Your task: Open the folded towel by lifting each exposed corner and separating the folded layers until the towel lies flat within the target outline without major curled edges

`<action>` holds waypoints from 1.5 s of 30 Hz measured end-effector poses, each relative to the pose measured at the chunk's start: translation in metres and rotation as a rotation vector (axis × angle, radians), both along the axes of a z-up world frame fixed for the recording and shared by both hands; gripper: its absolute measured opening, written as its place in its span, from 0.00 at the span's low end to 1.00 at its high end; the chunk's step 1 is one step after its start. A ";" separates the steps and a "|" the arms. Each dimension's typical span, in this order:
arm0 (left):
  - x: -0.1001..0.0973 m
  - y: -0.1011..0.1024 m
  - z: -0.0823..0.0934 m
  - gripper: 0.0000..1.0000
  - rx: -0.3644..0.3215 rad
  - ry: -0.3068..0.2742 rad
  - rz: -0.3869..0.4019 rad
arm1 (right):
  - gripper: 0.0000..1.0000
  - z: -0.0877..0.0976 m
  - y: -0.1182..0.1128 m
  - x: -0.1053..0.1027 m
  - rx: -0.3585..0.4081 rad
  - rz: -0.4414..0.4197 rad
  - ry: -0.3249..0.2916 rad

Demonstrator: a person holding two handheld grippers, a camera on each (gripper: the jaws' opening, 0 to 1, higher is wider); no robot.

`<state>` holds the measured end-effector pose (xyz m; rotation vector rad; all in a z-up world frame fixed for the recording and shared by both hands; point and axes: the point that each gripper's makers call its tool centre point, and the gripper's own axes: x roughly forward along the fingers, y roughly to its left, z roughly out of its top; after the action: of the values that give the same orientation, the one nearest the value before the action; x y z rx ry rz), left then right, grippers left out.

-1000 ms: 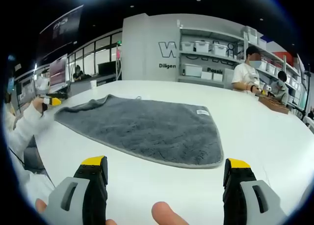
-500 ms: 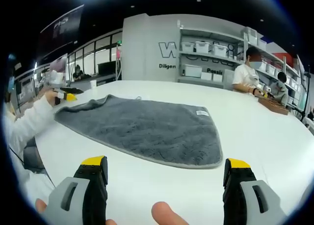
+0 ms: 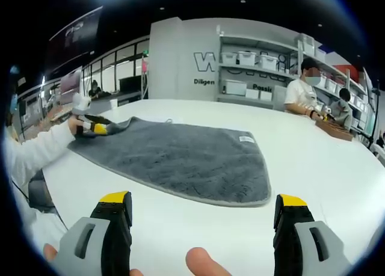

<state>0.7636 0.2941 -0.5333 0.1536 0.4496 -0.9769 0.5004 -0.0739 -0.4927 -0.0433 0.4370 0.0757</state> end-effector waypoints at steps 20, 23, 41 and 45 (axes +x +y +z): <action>-0.006 0.005 0.003 0.03 0.020 -0.037 -0.094 | 0.99 0.001 0.003 -0.001 0.000 0.011 0.000; -0.004 0.009 0.005 0.02 0.045 -0.055 -0.082 | 0.99 0.000 0.003 -0.001 0.000 0.012 0.001; 0.052 0.070 0.072 0.02 0.217 -0.259 0.098 | 0.99 0.002 0.005 -0.001 0.002 0.018 -0.003; 0.066 0.087 0.085 0.02 0.250 -0.290 0.148 | 0.99 0.001 0.006 -0.001 0.003 0.021 0.000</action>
<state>0.8297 0.3808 -0.4486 0.4752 0.3097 -0.7360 0.4997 -0.0674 -0.4915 -0.0447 0.4362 0.0968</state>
